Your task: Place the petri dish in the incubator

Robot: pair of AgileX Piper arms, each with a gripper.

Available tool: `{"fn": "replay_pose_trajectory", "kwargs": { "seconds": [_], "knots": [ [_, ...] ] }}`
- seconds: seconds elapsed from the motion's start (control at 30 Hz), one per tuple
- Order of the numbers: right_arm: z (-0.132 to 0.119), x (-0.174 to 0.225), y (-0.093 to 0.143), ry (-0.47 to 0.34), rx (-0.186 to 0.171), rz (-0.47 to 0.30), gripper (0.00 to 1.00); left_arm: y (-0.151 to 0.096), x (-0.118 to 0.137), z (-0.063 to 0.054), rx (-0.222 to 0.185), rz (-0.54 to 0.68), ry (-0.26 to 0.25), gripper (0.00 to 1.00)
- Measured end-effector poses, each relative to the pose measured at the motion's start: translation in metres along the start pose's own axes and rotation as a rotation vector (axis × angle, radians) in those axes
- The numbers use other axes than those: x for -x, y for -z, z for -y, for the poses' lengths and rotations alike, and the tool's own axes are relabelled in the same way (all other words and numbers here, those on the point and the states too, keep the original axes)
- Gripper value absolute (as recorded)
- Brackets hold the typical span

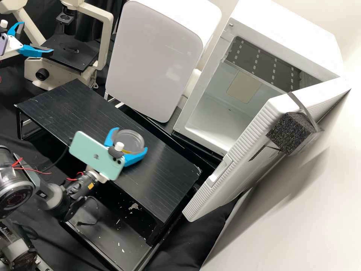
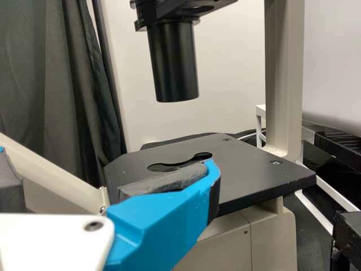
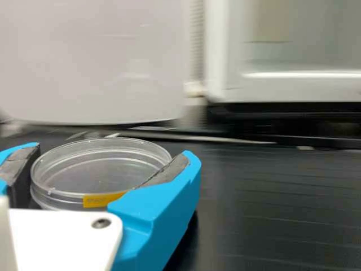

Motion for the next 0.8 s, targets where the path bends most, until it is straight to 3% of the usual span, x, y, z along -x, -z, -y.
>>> {"fn": "replay_pose_trajectory", "kwargs": {
  "seconds": [0.17,0.43,0.67,0.8],
  "knots": [
    [-0.041,-0.016,-0.019,-0.157,-0.008,0.057,0.00,0.000,0.000,0.000,0.000,0.000,0.000,1.00],
    [-0.084,-0.057,-0.037,-0.309,0.000,0.066,0.00,0.000,0.000,0.000,0.000,0.000,0.000,1.00],
    [-0.106,-0.100,-0.038,-0.409,0.015,0.028,0.00,0.000,0.000,0.000,0.000,0.000,0.000,1.00],
    [-0.115,-0.131,-0.034,-0.417,0.040,-0.004,0.00,0.000,0.000,0.000,0.000,0.000,0.000,1.00]
  ]
}}
